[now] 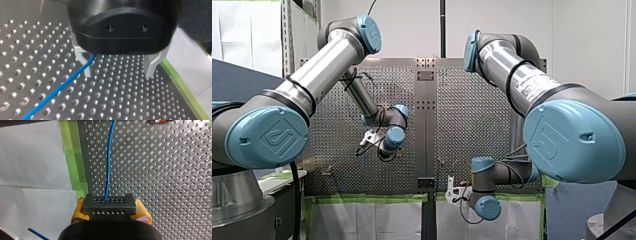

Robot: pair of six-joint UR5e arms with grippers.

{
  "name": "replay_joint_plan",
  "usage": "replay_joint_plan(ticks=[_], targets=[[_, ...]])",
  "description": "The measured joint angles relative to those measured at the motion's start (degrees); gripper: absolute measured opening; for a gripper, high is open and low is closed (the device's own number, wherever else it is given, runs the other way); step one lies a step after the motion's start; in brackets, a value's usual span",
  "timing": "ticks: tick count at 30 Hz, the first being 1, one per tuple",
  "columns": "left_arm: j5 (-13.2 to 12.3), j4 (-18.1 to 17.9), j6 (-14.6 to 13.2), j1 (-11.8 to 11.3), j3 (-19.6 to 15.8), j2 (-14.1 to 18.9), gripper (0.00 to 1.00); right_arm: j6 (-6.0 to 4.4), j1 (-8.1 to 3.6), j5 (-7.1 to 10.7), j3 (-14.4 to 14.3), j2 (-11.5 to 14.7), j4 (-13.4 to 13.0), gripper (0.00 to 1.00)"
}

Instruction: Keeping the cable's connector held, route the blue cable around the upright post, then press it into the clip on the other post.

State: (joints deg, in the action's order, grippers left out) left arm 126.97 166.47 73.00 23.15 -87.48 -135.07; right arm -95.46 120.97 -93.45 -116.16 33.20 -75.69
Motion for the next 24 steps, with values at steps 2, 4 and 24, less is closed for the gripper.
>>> replay_joint_plan(ticks=[2, 4, 24], targets=[[-0.79, 0.27, 0.88, 0.01, 0.00, -0.16, 1.00, 0.00, 0.02, 0.00, 0.00, 0.00, 0.00, 0.00], [-1.36, 0.51, 1.96, 0.05, 0.00, -0.24, 1.00, -0.01, 0.04, 0.02, 0.00, 0.00, 0.00, 0.00], [-8.26, 0.60, 12.75, 0.10, 0.00, -2.89, 1.00, 0.22, 0.47, 2.38, 0.00, 0.00, -0.92, 0.00]])
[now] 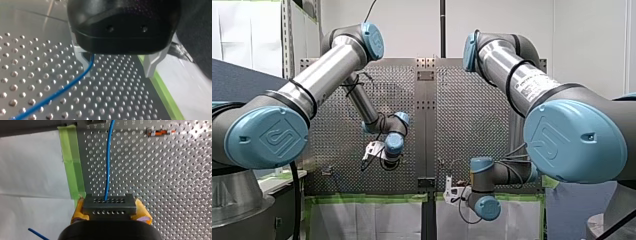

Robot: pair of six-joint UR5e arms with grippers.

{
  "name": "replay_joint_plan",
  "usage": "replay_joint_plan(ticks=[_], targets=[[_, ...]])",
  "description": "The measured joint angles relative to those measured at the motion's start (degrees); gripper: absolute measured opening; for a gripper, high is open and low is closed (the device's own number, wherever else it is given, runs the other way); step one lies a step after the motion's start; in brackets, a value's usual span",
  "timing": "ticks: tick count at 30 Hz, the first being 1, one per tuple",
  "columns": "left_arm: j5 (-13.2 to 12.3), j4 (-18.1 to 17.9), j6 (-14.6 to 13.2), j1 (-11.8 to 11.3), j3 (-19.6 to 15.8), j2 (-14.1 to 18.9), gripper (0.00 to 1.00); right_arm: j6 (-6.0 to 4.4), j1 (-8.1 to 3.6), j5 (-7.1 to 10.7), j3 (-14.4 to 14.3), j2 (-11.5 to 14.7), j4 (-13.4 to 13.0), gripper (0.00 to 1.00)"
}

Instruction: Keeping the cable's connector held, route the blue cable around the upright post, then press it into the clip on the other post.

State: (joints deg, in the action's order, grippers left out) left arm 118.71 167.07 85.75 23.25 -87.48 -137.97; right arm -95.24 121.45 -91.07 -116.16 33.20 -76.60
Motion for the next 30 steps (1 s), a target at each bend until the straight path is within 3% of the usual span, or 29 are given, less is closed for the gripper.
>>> replay_joint_plan(ticks=[9, 14, 21, 30], targets=[[-4.54, 0.03, 4.54, 0.44, 0.01, -0.03, 1.00, 0.19, 0.15, 2.70, 0.00, 0.00, -1.36, 0.00], [-5.83, 0.02, 4.90, 1.01, 0.01, -0.04, 1.00, 0.15, 0.15, 4.30, 0.00, -0.01, -2.02, 0.00], [-8.60, 0.08, 5.03, 2.39, 0.05, -0.45, 1.00, -0.09, 0.07, 4.88, 0.00, 0.01, -2.48, 0.00], [-11.22, 2.65, 4.57, 4.58, 1.44, -2.01, 1.00, -0.22, -0.34, 5.42, 0.13, 0.04, -2.23, 0.00]])
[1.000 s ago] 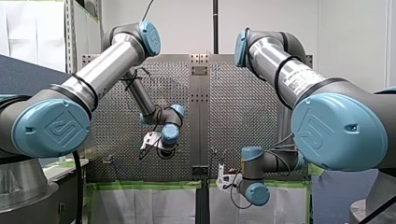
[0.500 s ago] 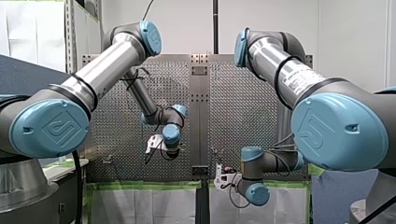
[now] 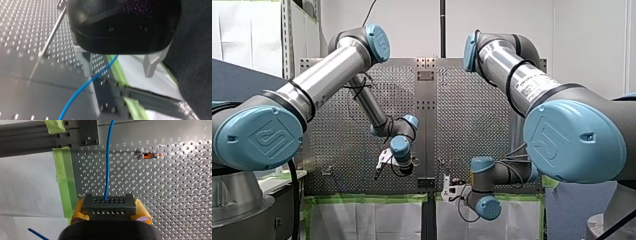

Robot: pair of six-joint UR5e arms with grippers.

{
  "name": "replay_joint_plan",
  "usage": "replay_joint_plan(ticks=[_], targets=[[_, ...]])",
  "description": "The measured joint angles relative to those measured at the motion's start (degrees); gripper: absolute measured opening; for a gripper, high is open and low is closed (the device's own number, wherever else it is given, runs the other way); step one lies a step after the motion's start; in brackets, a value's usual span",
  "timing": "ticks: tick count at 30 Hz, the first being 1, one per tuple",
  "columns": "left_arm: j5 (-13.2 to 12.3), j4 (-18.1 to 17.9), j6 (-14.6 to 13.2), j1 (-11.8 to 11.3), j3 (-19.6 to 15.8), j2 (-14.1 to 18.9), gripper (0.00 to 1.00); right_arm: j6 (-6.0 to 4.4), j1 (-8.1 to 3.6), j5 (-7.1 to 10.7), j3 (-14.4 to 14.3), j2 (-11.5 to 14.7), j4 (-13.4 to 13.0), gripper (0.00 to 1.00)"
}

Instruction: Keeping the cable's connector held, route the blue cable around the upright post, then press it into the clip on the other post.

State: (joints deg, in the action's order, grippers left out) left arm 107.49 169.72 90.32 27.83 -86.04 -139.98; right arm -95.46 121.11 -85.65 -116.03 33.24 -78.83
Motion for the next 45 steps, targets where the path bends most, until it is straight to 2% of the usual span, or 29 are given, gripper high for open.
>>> replay_joint_plan(ticks=[7, 10, 15, 20, 25, 29, 32, 42, 45], targets=[[-1.27, 0.28, 0.01, 1.30, 0.09, -0.09, 1.00, 0.11, -0.11, 2.43, 1.15, 0.02, 2.21, 0.00], [-1.88, 0.45, 0.04, 1.76, 0.10, -0.13, 1.00, 0.13, -0.12, 2.91, 1.57, 0.01, 3.24, 0.00], [-2.93, 0.59, 0.08, 2.77, 0.10, -0.20, 1.00, 0.16, -0.13, 3.20, 1.86, 0.02, 4.04, 0.00], [-2.86, 1.32, -0.14, 3.62, 0.11, -0.76, 1.00, 0.04, -0.24, 3.28, 1.95, 0.02, 4.04, 0.00], [-1.47, 3.42, -2.02, 4.48, 0.38, -2.68, 1.00, 0.01, -0.36, 3.29, 1.97, 0.01, 4.03, 0.00], [-1.57, 4.35, -3.99, 4.78, 0.43, -3.27, 1.00, 0.02, -0.42, 3.29, 1.98, 0.00, 4.06, 0.00], [-2.69, 4.08, -4.23, 4.87, 0.44, -3.37, 1.00, 0.00, -0.48, 3.29, 1.98, -0.01, 4.01, 0.00], [-8.36, 2.08, -1.35, 4.92, 0.46, -3.41, 1.00, -0.01, -0.60, 3.29, 2.28, -0.04, 4.08, 0.00], [-8.72, 1.30, -0.46, 4.85, 0.45, -3.40, 1.00, -0.01, -0.60, 3.29, 2.31, -0.04, 4.10, 0.00]])
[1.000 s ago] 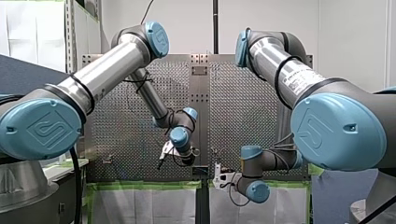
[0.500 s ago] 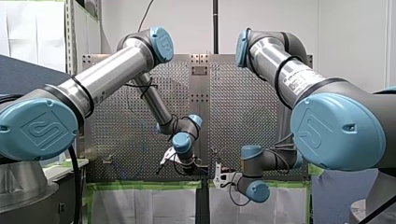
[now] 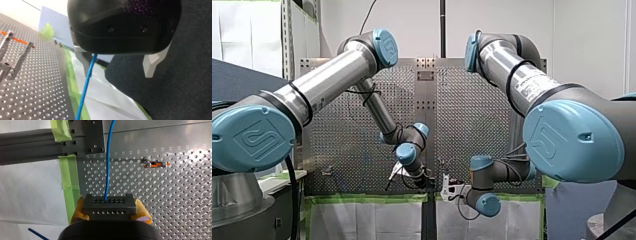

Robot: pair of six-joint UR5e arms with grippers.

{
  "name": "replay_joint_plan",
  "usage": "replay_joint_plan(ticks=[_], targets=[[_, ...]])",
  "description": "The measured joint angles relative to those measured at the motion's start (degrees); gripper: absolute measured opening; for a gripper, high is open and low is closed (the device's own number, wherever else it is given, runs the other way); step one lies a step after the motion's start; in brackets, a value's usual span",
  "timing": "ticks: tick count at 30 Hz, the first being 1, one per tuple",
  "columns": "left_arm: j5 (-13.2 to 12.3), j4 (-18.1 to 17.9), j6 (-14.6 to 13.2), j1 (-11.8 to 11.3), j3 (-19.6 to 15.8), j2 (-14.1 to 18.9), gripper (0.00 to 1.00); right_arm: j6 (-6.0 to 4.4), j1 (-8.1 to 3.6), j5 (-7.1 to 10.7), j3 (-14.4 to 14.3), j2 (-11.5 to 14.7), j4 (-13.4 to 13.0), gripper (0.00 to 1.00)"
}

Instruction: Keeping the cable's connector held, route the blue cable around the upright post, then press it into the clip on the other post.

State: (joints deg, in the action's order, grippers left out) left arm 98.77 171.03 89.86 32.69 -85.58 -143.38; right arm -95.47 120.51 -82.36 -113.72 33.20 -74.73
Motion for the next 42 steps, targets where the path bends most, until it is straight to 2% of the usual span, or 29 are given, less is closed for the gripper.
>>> replay_joint_plan(ticks=[9, 13, 14, 15, 16, 17, 18, 19, 20, 21, 23, 37, 42], targets=[[3.85, -0.50, -0.67, -0.14, 0.00, 0.00, 1.00, 0.00, -0.01, 0.00, 0.02, 0.01, -0.04, 0.00], [4.66, -0.61, -0.95, -0.14, 0.00, 0.00, 1.00, 0.02, 0.01, 0.00, 0.03, 0.01, -0.01, 0.00], [4.86, -0.73, -1.02, -0.14, 0.00, 0.00, 0.90, 0.02, 0.02, 0.00, 0.03, 0.01, 0.00, 0.00], [5.06, -0.94, -1.05, -0.14, 0.00, 0.00, 0.90, 0.03, 0.01, 0.00, 0.03, 0.01, 0.00, 0.00], [5.17, -1.11, -1.04, -0.14, 0.00, 0.00, 0.71, 0.05, 0.02, 0.00, 0.03, 0.00, 0.01, 0.00], [5.28, -1.30, -1.02, -0.14, 0.00, 0.00, 0.57, 0.06, 0.02, 0.00, 0.03, 0.00, 0.01, 0.00], [5.39, -1.55, -0.93, -0.14, 0.00, 0.00, 0.57, 0.06, 0.02, 0.00, 0.03, 0.00, 0.01, 0.00], [5.45, -1.74, -0.84, -0.15, 0.00, 0.00, 0.36, 0.07, 0.02, 0.00, 0.03, 0.00, 0.01, 0.00], [5.50, -1.91, -0.77, -0.16, 0.00, 0.00, 0.23, 0.07, 0.02, 0.00, 0.03, 0.00, 0.01, 0.00], [5.54, -2.10, -0.69, -0.17, 0.00, 0.00, 0.23, 0.07, 0.02, 0.00, 0.03, 0.00, 0.01, 0.00], [5.61, -2.24, -0.65, -0.16, 0.00, 0.01, 0.00, 0.08, 0.02, -0.01, 0.03, 0.00, 0.01, 0.00], [5.65, -2.44, -0.23, -0.38, 0.00, 0.15, 0.00, 0.17, -0.31, -0.62, 0.02, 0.06, 0.08, 0.00], [5.68, -2.94, 1.54, -0.19, 0.00, 0.69, 0.00, 0.40, -0.83, -1.11, 0.02, 0.11, 0.21, 0.00]])
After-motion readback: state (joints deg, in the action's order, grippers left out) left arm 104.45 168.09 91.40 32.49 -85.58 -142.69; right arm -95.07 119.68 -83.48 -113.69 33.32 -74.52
